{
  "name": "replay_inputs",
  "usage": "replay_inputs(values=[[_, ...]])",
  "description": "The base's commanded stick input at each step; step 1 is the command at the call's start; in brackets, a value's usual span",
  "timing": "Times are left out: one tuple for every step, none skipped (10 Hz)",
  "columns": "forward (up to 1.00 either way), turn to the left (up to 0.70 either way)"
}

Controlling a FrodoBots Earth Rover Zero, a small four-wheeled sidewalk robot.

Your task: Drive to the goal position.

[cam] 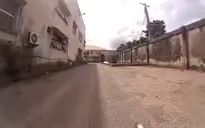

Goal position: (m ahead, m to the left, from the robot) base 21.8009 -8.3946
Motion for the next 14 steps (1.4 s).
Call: replay_inputs(values=[[0.5,0.04],[0.5,0.04],[0.5,0.04],[0.5,0.04],[0.5,0.04],[0.5,0.04],[0.5,0.04],[0.5,0.04],[0.5,0.04],[0.5,0.04],[0.5,0.04],[0.5,0.04],[0.5,0.04],[0.5,-0.23]])
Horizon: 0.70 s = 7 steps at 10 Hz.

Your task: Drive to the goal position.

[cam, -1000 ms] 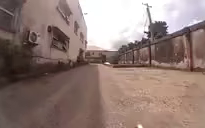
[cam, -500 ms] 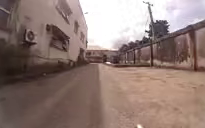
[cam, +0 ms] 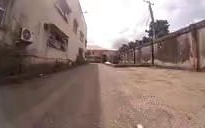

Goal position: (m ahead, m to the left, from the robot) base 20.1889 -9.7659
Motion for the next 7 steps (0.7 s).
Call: replay_inputs(values=[[0.5,-0.46],[0.5,-0.46],[0.5,0.04],[0.5,0.05],[0.5,0.05],[0.5,0.05],[0.5,0.05]])
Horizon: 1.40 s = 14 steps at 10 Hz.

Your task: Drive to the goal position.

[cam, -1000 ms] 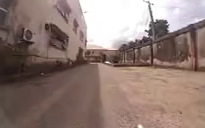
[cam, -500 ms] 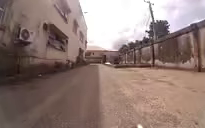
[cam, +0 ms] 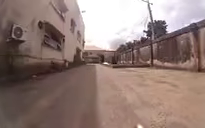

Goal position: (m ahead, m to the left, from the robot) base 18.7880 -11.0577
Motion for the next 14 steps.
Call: replay_inputs(values=[[0.5,0.05],[0.5,0.05],[0.5,0.05],[0.5,0.05],[0.5,0.05],[0.5,0.05],[0.5,0.05],[0.5,0.05],[0.5,0.05],[0.5,0.05],[0.5,0.05],[0.5,0.05],[0.5,0.05],[0.5,0.05]])
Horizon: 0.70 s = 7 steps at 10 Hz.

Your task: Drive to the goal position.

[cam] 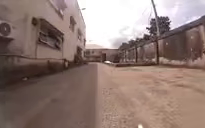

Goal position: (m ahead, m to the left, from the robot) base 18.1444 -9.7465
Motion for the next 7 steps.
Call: replay_inputs(values=[[0.5,0.05],[0.5,0.05],[0.5,0.05],[0.5,0.05],[0.5,0.05],[0.5,0.05],[0.5,0.05]])
